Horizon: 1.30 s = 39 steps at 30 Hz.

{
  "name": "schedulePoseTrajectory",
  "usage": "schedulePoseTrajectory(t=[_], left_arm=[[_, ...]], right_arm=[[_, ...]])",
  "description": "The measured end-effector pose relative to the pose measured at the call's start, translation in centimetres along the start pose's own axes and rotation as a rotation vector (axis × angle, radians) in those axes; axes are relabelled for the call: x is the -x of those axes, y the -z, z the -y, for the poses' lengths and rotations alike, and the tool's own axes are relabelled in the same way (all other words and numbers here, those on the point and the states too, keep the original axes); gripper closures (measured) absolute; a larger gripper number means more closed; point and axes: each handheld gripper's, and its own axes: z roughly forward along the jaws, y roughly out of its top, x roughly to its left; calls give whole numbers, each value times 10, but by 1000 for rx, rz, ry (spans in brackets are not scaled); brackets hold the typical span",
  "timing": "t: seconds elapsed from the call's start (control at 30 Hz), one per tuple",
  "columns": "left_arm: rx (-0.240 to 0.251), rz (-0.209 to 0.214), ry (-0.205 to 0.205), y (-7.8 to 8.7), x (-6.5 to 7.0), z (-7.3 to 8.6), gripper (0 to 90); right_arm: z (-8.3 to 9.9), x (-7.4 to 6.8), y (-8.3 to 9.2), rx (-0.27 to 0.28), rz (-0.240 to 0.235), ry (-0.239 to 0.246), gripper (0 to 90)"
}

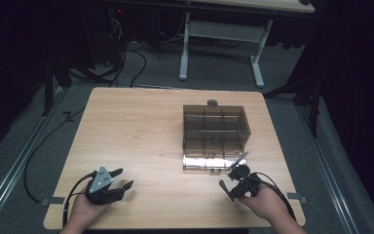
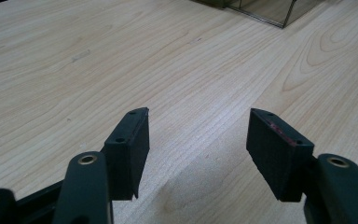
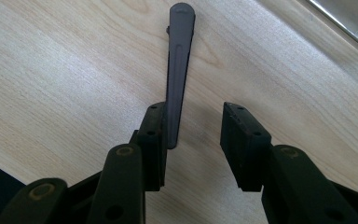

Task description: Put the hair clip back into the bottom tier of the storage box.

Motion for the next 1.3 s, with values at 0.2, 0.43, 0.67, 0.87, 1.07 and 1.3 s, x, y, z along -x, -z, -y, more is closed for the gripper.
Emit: schedulePoseTrajectory(t=[0.2,0.43,0.67,0.87,1.07,1.3], left_arm=[[-2,-1,-1,0,0,0,397],[-2,1,-1,0,0,0,397],[0,3,0,0,0,0,397],[2,4,2,0,0,0,396],[3,4,1,0,0,0,397],[3,3,2,0,-1,0,397]], right_arm=[[-6,-1,-1,-20,-6,19,608],[-18,-4,-6,-34,-10,30,614],[-26,-6,-8,-35,0,43,654],[-33,-9,-10,-41,6,52,699],[-37,-10,-12,-56,22,65,750],[-41,-9,-11,-63,16,73,775]])
